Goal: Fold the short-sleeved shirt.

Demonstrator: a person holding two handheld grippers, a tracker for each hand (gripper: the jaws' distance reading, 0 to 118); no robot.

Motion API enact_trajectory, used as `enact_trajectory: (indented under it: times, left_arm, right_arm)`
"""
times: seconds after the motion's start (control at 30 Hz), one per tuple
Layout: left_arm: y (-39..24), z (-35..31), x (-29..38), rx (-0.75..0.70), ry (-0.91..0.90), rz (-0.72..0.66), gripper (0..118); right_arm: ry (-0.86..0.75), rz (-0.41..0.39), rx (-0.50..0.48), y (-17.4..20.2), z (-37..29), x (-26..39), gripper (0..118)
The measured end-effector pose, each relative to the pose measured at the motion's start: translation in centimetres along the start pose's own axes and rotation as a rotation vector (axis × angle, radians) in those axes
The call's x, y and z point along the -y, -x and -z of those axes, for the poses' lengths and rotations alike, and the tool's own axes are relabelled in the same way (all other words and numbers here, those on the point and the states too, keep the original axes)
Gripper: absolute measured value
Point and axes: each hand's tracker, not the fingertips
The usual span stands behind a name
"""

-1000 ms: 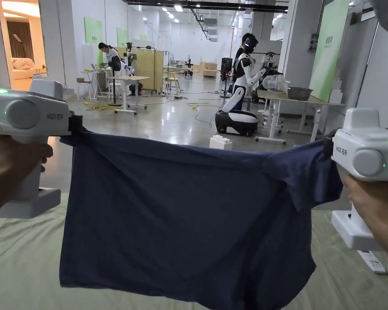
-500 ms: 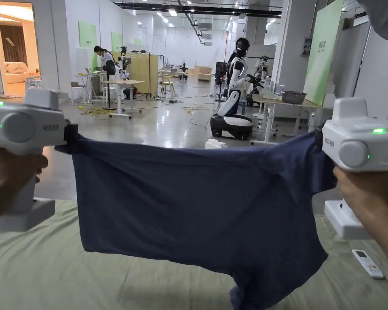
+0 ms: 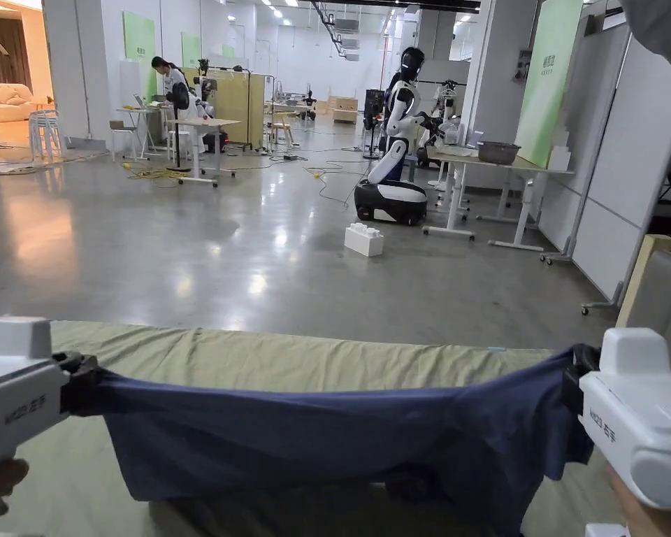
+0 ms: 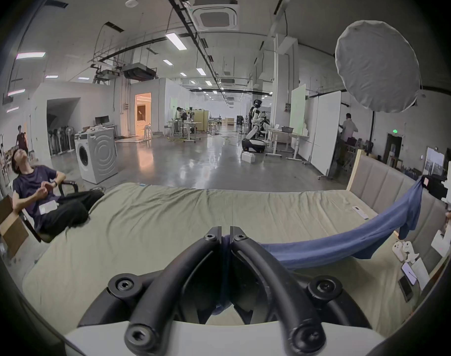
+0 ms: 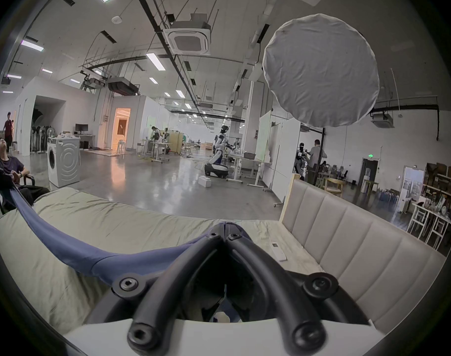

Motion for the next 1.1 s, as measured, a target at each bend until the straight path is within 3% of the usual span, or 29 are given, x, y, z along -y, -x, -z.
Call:
enact_trajectory:
  times: [0.23,0.5,0.8,0.97,1.1]
  left_arm:
    - [0.5,-7.0,3.9,0.015,-0.004,-0.064,5]
    - [0.8,-12.8,11.3,0.000,0.125,-0.069,5]
    - [1.1,-13.7,21.5,-0.012,0.427,-0.086,5]
    - [1.8,-11.4,27.5,-0.016,0.615,-0.068,5]
    - [2.0,-10.2,30.7,-0.038,0.671,-0.085,5]
  right_arm:
    - [-0.017,-0.011,-0.002,0.0,-8.5,2.0,0]
    - [0.162,-0.029,-0.046,0.6,-15.4,8.1,0]
    - [0.498,0.004,-0.104,1.9,-18.3,18.9,0]
    - [0.633,-0.019,-0.095,2.8,-17.9,24.9,0]
    - [0.736,-0.012,-0.100,3.7,-17.0,28.3,0]
